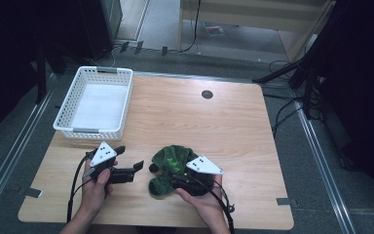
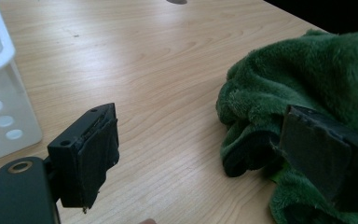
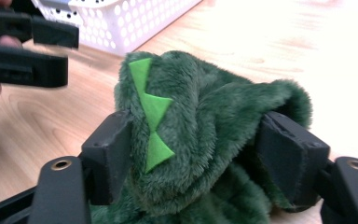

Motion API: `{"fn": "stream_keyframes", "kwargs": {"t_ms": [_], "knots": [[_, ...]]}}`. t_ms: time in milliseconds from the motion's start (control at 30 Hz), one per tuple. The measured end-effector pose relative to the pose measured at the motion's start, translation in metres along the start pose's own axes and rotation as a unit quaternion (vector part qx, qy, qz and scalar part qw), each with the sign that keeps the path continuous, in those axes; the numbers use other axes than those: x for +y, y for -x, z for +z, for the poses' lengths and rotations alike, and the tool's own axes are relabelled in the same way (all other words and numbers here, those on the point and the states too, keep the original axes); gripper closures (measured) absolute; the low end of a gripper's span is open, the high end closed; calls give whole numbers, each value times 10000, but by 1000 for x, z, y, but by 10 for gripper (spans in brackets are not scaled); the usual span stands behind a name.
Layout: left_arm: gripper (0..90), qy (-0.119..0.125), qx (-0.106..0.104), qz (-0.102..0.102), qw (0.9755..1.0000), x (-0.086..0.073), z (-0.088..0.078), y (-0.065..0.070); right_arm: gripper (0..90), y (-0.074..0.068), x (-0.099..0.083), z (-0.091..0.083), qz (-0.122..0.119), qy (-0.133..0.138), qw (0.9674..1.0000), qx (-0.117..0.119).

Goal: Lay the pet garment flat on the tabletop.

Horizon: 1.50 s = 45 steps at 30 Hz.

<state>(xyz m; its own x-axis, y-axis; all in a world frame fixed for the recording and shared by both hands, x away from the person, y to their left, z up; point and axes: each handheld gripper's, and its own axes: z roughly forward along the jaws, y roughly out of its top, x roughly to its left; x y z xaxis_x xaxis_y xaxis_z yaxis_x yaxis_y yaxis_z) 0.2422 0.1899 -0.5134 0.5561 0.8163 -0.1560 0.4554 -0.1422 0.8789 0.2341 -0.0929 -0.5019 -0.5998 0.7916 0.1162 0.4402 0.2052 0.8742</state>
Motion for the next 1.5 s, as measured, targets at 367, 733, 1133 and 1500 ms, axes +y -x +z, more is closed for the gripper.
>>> {"fn": "stream_keyframes", "kwargs": {"t_ms": [367,733,1133,1500], "knots": [[133,-161,-148,3,9998,-3,13,5,759,19,48,13,-40,298,9995,48],[136,-533,38,-59,9986,-11,30,8,402,53,71,25,282,375,9981,-391],[330,-837,200,-253,9960,-9,58,13,706,74,8,46,707,-431,9964,-179],[831,-1101,-448,-517,9916,-12,54,2,844,53,-5,30,570,-771,9948,344]]}}
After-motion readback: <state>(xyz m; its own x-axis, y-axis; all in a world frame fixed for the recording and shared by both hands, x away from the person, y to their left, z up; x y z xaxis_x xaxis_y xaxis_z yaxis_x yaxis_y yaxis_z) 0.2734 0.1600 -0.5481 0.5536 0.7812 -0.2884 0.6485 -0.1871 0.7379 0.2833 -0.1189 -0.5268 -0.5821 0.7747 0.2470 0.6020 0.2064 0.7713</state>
